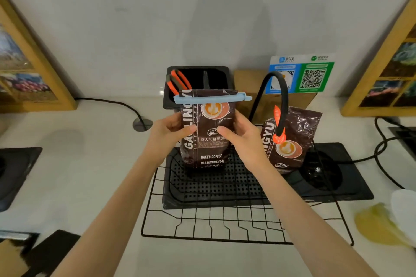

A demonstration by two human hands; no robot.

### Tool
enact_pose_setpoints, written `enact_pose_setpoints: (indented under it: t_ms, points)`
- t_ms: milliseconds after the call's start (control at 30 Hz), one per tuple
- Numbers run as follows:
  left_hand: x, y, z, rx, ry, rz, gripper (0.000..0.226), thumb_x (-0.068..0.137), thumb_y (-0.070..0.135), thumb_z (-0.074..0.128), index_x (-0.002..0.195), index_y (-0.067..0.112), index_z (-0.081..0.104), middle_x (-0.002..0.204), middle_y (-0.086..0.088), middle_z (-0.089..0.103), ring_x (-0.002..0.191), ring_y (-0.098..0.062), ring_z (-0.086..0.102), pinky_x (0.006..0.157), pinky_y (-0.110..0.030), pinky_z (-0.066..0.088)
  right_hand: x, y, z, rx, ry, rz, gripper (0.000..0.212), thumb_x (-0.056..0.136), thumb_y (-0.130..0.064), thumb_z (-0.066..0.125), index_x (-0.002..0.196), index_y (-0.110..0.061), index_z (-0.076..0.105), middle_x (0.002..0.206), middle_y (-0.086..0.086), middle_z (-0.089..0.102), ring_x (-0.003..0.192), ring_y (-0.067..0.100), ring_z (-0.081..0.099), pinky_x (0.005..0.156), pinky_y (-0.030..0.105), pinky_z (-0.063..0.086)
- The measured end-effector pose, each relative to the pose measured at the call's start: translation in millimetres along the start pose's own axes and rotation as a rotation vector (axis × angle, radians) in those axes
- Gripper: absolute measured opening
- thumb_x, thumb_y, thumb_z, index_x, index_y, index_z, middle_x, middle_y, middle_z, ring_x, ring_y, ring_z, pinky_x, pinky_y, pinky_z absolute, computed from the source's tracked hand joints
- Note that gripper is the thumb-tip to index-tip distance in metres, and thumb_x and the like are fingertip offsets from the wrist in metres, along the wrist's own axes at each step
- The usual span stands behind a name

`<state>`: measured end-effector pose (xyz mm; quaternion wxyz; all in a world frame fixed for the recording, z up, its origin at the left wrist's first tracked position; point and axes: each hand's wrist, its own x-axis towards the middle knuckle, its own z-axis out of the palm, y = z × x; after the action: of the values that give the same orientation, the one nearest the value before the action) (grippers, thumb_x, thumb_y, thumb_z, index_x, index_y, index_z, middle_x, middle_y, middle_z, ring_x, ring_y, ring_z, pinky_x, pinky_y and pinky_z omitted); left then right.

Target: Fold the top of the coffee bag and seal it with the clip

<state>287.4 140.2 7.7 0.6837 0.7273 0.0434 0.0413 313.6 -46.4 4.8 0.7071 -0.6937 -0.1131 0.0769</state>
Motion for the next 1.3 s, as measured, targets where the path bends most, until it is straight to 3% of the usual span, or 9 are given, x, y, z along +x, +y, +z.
enact_pose_setpoints:
  t_ms: [167, 233, 333, 433, 567, 867, 1067, 1167, 1300]
  points:
    - [-2, -7, 2, 0.014, -0.010, -0.014, 0.038, 0.081, 0.005, 0.061, 0.119, 0.009, 0.057, 0.102, 0.008, 0.069, 0.092, -0.003, 0.066, 0.076, -0.016, 0.053, 1, 10, -3, -0.019, -0.002, 0.028, 0.053, 0.081, -0.005, 0.064, 0.129, -0.018, 0.046, 0.121, -0.004, 0.060, 0.113, 0.003, 0.056, 0.093, 0.019, 0.048]
    - [-4, -3, 5, 0.062, -0.011, -0.015, 0.035, 0.085, 0.008, 0.058, 0.119, 0.010, 0.055, 0.102, 0.009, 0.067, 0.086, 0.005, 0.065, 0.073, -0.013, 0.053, 2, 9, -3, -0.063, -0.016, 0.045, 0.057, 0.081, -0.008, 0.065, 0.133, -0.015, 0.041, 0.128, 0.000, 0.056, 0.118, 0.006, 0.053, 0.100, 0.024, 0.045]
    - [-6, 2, 9, 0.195, 0.000, 0.006, 0.035, 0.083, 0.013, 0.061, 0.118, 0.016, 0.054, 0.099, 0.013, 0.065, 0.087, 0.002, 0.063, 0.082, -0.022, 0.054, 5, 7, -5, -0.116, -0.050, 0.076, 0.067, 0.079, -0.007, 0.068, 0.137, -0.014, 0.036, 0.133, 0.001, 0.053, 0.123, 0.012, 0.049, 0.106, 0.035, 0.041]
    - [-9, 1, 11, 0.394, -0.029, 0.040, 0.063, 0.069, 0.010, 0.075, 0.124, 0.017, 0.044, 0.104, 0.011, 0.061, 0.094, -0.002, 0.058, 0.082, -0.018, 0.045, 5, 8, -8, -0.233, -0.139, 0.096, 0.088, 0.067, 0.004, 0.073, 0.140, -0.020, 0.029, 0.131, -0.005, 0.050, 0.124, 0.011, 0.046, 0.106, 0.034, 0.039]
    - [-13, -2, 12, 0.499, -0.023, 0.028, 0.090, 0.063, 0.009, 0.079, 0.137, 0.017, 0.029, 0.122, -0.004, 0.059, 0.110, -0.018, 0.056, 0.093, -0.032, 0.045, 2, 10, -7, -0.310, -0.155, 0.098, 0.100, 0.065, 0.007, 0.074, 0.144, -0.021, 0.019, 0.139, -0.003, 0.044, 0.130, 0.013, 0.041, 0.108, 0.036, 0.037]
    - [-18, 0, 15, 0.549, -0.051, 0.004, 0.098, 0.063, 0.006, 0.078, 0.141, 0.019, 0.019, 0.130, -0.005, 0.053, 0.117, -0.019, 0.051, 0.092, -0.030, 0.040, -2, 5, -3, -0.355, -0.131, 0.085, 0.100, 0.067, 0.005, 0.074, 0.144, -0.023, 0.016, 0.128, -0.011, 0.045, 0.119, 0.006, 0.044, 0.097, 0.023, 0.040]
    - [-21, 1, 18, 0.572, -0.036, 0.014, 0.098, 0.064, 0.005, 0.077, 0.140, 0.019, 0.017, 0.129, -0.006, 0.052, 0.114, -0.017, 0.050, 0.089, -0.029, 0.040, -8, 6, 2, -0.429, -0.073, 0.078, 0.098, 0.065, -0.002, 0.077, 0.142, -0.021, 0.020, 0.136, 0.001, 0.047, 0.123, 0.013, 0.045, 0.103, 0.034, 0.041]
    - [-24, 1, 18, 0.587, 0.002, 0.020, 0.092, 0.064, 0.012, 0.079, 0.137, 0.019, 0.023, 0.127, -0.007, 0.053, 0.117, -0.021, 0.050, 0.096, -0.035, 0.043, -15, 4, 4, -0.431, 0.018, 0.055, 0.090, 0.068, -0.006, 0.077, 0.140, -0.017, 0.025, 0.128, -0.008, 0.045, 0.120, 0.005, 0.039, 0.103, 0.026, 0.034]
    - [-33, 17, 21, 0.578, 0.107, 0.052, 0.084, 0.072, 0.023, 0.074, 0.139, 0.015, 0.024, 0.139, -0.008, 0.043, 0.127, -0.021, 0.041, 0.099, -0.031, 0.035, -28, 0, 10, -0.434, 0.225, 0.044, 0.069, 0.078, -0.016, 0.069, 0.136, -0.012, 0.032, 0.135, 0.005, 0.046, 0.125, 0.016, 0.043, 0.104, 0.030, 0.036]
